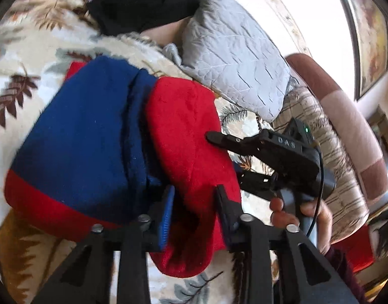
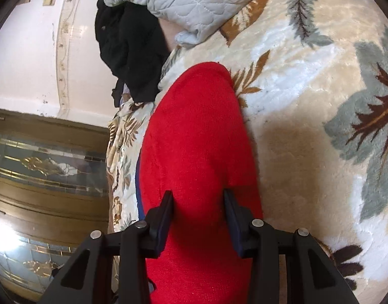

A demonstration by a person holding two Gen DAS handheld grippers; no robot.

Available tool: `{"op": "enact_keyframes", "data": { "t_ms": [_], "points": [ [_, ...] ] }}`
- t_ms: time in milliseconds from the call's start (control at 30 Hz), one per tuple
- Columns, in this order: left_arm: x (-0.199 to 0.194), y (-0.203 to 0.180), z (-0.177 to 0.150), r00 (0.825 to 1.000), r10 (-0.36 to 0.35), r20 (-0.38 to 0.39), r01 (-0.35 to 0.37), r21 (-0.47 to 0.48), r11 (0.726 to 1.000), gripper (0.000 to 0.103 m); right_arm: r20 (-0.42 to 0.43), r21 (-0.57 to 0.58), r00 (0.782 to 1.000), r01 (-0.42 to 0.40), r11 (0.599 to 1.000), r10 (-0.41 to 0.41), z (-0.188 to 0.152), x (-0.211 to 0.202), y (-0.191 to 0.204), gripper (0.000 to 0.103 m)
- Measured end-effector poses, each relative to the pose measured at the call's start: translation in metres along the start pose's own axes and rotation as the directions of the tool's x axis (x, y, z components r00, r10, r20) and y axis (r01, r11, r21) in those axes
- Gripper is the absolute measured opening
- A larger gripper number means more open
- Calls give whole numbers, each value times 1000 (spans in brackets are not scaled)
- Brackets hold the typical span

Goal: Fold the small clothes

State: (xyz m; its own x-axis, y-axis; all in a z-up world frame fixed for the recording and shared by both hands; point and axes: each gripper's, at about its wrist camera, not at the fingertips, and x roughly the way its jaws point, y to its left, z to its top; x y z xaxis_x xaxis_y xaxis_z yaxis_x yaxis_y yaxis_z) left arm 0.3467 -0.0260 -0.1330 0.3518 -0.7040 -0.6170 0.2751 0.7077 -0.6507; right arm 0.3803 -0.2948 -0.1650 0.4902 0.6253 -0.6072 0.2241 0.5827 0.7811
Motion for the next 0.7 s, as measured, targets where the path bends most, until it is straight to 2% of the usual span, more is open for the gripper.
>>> {"op": "enact_keyframes", "data": {
  "t_ms": [33,67,167,200,233,333,400,500,567,600,700],
  "points": [
    [2,2,1,1000,4,-5,-4,-19,1000,64,-3,4,1000,1,1000,-1,0,0,-1,43],
    [4,4,3,1000,10,1,-10,-31,999,66,-5,12,1000,2,1000,-2,0,-1,-2,43],
    [12,8,4,1000,-7,-2,7,-34,999,65,-12,19,1000,-2,1000,2,1,-2,-4,43],
    [14,8,5,1000,-6,5,6,-24,1000,57,-14,15,1000,0,1000,1,1,-1,-3,43],
    [16,7,5,1000,-7,8,7,-14,1000,40,-17,9,1000,3,1000,-2,1,-1,-3,43],
    [19,1,6,1000,-12,12,11,51,999,20,-28,1,1000,-3,1000,3,3,-2,-4,43],
    [17,-4,8,1000,-6,21,4,91,996,19,-35,-9,999,-10,1000,10,4,-4,-4,43],
    [15,-2,11,1000,0,9,-1,95,996,18,-37,-10,999,-37,999,37,5,-7,-7,45],
    [16,0,14,1000,6,-18,-4,95,995,21,-29,-5,998,-58,998,58,4,-10,-10,48],
    [16,1,15,1000,10,-27,-8,87,996,28,-25,-7,997,-70,998,69,4,-11,-11,49],
    [12,7,20,1000,8,-26,-6,44,999,62,-14,-2,995,-95,995,95,1,-15,-15,49]
  ]
}}
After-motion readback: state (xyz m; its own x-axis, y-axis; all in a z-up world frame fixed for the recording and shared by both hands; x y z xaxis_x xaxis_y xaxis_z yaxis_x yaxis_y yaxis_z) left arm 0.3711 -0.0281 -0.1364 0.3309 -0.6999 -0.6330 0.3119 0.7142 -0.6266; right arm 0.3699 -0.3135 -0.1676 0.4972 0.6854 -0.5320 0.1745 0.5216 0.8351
